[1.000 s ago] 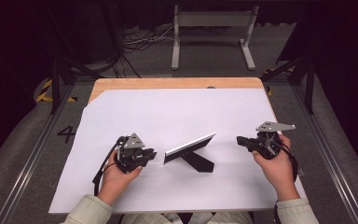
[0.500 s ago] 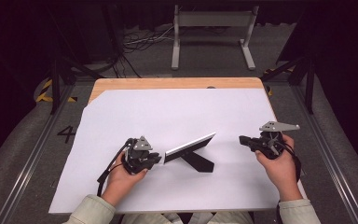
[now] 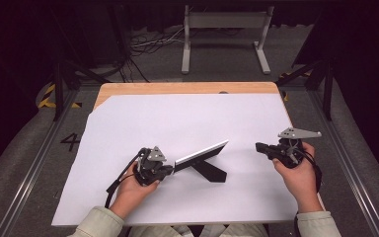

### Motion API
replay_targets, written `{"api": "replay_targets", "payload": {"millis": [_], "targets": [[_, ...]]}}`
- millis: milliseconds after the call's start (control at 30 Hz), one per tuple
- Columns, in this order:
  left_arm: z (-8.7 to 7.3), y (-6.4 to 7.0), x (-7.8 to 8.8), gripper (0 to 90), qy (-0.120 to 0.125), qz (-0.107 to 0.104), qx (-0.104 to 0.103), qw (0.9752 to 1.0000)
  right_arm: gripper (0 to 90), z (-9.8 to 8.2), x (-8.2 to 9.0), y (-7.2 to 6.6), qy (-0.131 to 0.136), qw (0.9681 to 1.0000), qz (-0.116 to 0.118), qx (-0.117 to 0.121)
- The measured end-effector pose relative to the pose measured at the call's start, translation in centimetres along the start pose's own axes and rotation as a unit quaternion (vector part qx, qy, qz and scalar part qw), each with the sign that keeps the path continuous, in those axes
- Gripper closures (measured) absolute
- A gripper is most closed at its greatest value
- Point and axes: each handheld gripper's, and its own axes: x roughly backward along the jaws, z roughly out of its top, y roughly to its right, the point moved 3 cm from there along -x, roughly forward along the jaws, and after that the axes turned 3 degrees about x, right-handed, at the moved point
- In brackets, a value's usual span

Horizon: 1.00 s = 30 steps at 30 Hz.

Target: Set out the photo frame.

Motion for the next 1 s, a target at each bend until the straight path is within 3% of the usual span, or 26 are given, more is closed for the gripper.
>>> {"api": "replay_targets", "payload": {"millis": [300, 1000], "targets": [[0.0, 0.4, -0.2, 90.0, -0.004, -0.015, 0.000, 0.9999, 90.0, 0.0, 0.5, 0.3, 0.005, 1.0000, -0.002, -0.005], [0.2, 4.0, -0.7, 90.0, -0.028, -0.052, -0.062, 0.9964, 90.0, 0.2, 1.6, 0.9, 0.018, 0.9997, -0.006, -0.014]]}}
